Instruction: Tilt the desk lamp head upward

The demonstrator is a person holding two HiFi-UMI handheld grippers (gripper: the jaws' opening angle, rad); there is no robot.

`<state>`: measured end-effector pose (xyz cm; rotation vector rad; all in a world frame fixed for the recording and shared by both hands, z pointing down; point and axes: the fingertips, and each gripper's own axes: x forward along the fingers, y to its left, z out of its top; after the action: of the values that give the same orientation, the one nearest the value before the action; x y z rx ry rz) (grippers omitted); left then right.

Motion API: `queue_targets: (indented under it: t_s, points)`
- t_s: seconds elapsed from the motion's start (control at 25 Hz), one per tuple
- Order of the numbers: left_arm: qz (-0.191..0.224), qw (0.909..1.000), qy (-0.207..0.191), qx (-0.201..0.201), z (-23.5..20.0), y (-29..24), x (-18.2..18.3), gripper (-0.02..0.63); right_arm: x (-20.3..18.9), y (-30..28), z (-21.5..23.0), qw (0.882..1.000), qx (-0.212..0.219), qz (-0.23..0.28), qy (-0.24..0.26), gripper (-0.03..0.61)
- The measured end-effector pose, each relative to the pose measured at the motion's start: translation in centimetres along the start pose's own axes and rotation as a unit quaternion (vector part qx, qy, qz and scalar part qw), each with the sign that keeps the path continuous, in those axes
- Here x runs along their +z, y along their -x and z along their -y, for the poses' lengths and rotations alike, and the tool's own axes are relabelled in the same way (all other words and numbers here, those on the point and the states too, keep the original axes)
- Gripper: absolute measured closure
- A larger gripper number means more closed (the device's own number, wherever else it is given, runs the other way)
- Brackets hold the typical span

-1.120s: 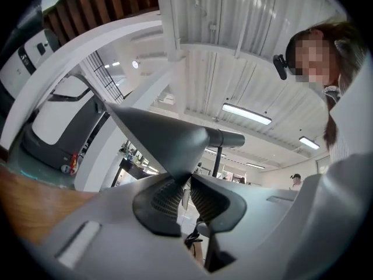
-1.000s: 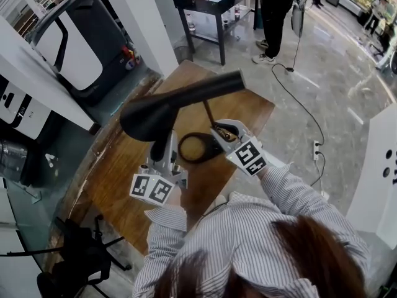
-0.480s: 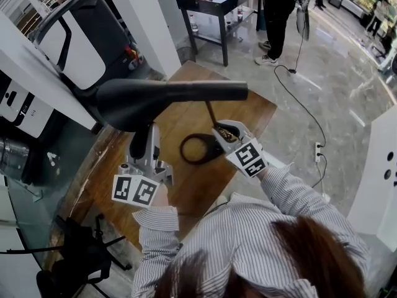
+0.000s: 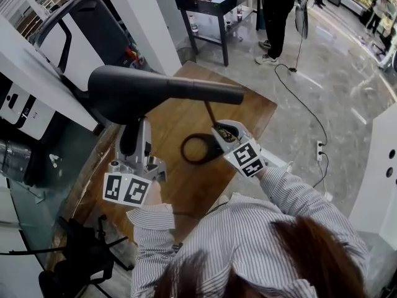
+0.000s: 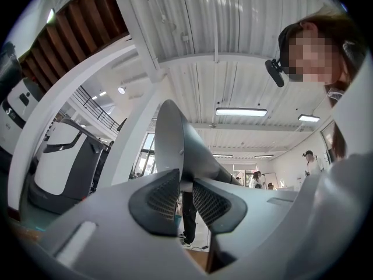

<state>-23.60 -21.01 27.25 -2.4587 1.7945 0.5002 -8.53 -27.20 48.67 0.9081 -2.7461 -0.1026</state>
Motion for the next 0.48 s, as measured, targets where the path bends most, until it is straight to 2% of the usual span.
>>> queue_targets:
  t_s: [0.48]
  points:
    - [-0.020,0.9979,-0.055,-0.029,0.9,-1.0,2.9,0.558,-0.1,-0.3,-0.1,1.000,-0.015,-0.001,-0.004,0.529]
